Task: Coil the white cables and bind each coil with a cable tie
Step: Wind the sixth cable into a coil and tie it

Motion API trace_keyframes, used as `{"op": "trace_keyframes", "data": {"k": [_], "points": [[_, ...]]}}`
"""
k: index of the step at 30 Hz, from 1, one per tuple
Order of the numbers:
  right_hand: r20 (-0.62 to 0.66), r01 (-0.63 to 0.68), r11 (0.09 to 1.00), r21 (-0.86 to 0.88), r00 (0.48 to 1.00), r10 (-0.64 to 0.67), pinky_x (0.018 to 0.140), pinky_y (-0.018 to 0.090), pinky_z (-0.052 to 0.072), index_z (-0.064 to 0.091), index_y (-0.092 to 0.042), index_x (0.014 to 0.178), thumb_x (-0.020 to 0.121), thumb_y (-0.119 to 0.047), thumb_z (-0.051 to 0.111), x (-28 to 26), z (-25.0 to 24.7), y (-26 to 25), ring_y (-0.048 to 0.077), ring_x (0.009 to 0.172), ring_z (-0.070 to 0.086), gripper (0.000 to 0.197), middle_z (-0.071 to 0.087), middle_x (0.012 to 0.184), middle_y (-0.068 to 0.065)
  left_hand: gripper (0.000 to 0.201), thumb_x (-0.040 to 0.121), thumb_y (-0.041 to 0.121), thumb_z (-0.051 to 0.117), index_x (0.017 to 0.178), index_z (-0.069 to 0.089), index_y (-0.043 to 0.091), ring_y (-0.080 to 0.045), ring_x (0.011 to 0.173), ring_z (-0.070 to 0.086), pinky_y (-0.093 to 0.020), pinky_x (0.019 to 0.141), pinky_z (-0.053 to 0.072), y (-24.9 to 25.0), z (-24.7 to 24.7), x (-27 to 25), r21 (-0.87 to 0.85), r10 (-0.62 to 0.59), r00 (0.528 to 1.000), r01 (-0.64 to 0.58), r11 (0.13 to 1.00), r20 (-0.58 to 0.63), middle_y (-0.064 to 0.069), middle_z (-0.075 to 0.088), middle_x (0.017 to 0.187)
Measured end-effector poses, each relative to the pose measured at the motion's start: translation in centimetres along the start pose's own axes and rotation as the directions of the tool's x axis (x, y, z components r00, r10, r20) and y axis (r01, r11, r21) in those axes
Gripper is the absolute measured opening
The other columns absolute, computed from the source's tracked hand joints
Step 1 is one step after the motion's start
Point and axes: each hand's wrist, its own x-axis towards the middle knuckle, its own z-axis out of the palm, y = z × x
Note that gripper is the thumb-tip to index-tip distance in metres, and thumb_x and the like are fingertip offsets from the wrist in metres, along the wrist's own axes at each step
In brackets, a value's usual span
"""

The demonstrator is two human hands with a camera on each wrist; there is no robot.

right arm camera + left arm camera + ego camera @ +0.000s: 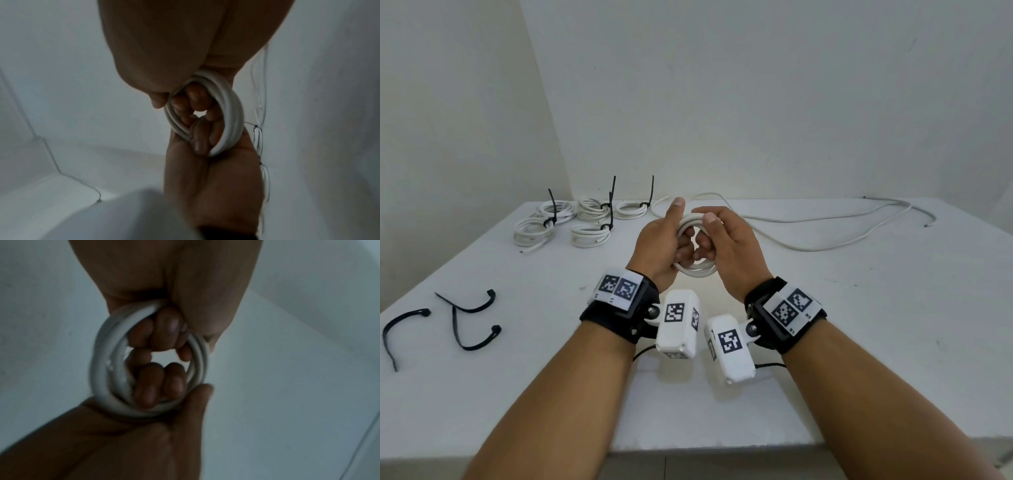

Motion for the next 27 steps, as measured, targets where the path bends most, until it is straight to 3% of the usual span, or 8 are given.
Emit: {"op": "trace_keyframes", "data": {"k": [3,8,11,13,15,17,20,27], "points": [[0.031,0.044,0.998,-0.042,0.999,-0.043,0.056,0.033,0.047,0.062,-0.009,0.118,0.105,-0.015,0.042,-0.1,-0.3,-0.3,0.011,0.047,0.045,0.025,0.051,0.060,-0.004,0.050,0.101,0.044,0.045,0.067,0.053,0.009,-0.012,0.035,0.026,-0.024,0.045,0.027,0.0,-0.5,0.3,-0.030,-0.049,0.990,0.053,0.998,0.134,0.001,0.029,0.044],[-0.009,0.059,0.972,-0.227,0.998,-0.063,0.054,0.037,0.048,0.066,-0.004,0.107,0.105,-0.019,0.044,0.4,-0.4,0.0,0.012,0.045,0.048,0.026,0.053,0.059,-0.006,0.054,0.100,0.047,0.040,0.066,0.055,0.008,-0.011,0.033,0.024,-0.021,0.042,0.026,0.7,-0.8,0.2,-0.127,-0.140,0.962,0.173,0.977,0.232,0.003,0.026,0.040],[0.034,0.067,0.924,-0.376,0.998,-0.059,0.054,0.033,0.050,0.062,-0.009,0.097,0.105,-0.024,0.040,0.5,-0.1,0.1,0.009,0.047,0.053,0.027,0.054,0.063,-0.006,0.052,0.099,0.046,0.046,0.064,0.053,0.008,-0.011,0.032,0.024,-0.019,0.040,0.022,0.5,-0.4,0.1,-0.111,-0.142,0.987,0.149,0.983,0.070,0.002,0.029,0.041],[0.054,0.062,0.895,-0.441,0.998,-0.042,0.053,0.021,0.045,0.059,-0.013,0.092,0.105,-0.027,0.039,0.7,-0.1,0.2,0.005,0.048,0.055,0.027,0.055,0.066,-0.005,0.047,0.098,0.036,0.052,0.059,0.054,0.010,-0.013,0.033,0.027,-0.019,0.039,0.023,0.1,0.0,0.0,-0.038,-0.069,0.994,0.066,0.997,-0.090,-0.001,0.037,0.045],[0.083,0.088,0.870,-0.485,0.995,-0.054,0.053,0.018,0.042,0.059,-0.014,0.092,0.105,-0.029,0.041,0.9,-0.2,0.4,0.003,0.051,0.054,0.027,0.057,0.066,-0.007,0.043,0.095,0.026,0.056,0.054,0.055,0.011,-0.014,0.034,0.029,-0.020,0.040,0.024,0.1,0.2,0.0,0.002,-0.007,0.986,0.007,1.000,-0.169,-0.002,0.043,0.046],[0.110,0.106,0.841,-0.530,0.992,-0.056,0.055,0.018,0.044,0.060,-0.015,0.095,0.105,-0.031,0.041,1.0,-0.2,0.5,0.005,0.057,0.055,0.027,0.060,0.067,-0.008,0.042,0.092,0.020,0.056,0.051,0.054,0.013,-0.015,0.035,0.029,-0.021,0.042,0.025,0.2,0.1,-0.1,0.030,0.022,0.980,-0.016,0.999,-0.198,-0.001,0.044,0.044],[0.139,0.100,0.825,-0.557,0.990,-0.025,0.057,0.017,0.044,0.058,-0.016,0.094,0.106,-0.031,0.038,1.0,-0.3,0.8,0.008,0.062,0.058,0.028,0.065,0.072,-0.004,0.033,0.091,0.017,0.053,0.058,0.053,0.010,-0.015,0.034,0.029,-0.022,0.044,0.026,0.1,0.1,-0.3,0.117,0.042,0.975,-0.017,0.993,-0.219,0.001,0.040,0.039],[0.180,0.089,0.841,-0.534,0.984,0.010,0.058,0.010,0.042,0.058,-0.014,0.098,0.106,-0.029,0.037,0.6,-0.9,0.6,0.007,0.066,0.063,0.027,0.070,0.080,-0.002,0.031,0.088,0.021,0.052,0.059,0.049,0.011,-0.019,0.034,0.032,-0.023,0.044,0.028,0.2,0.0,-0.1,0.307,0.083,0.973,-0.014,0.952,-0.214,0.002,0.037,0.038]]}}
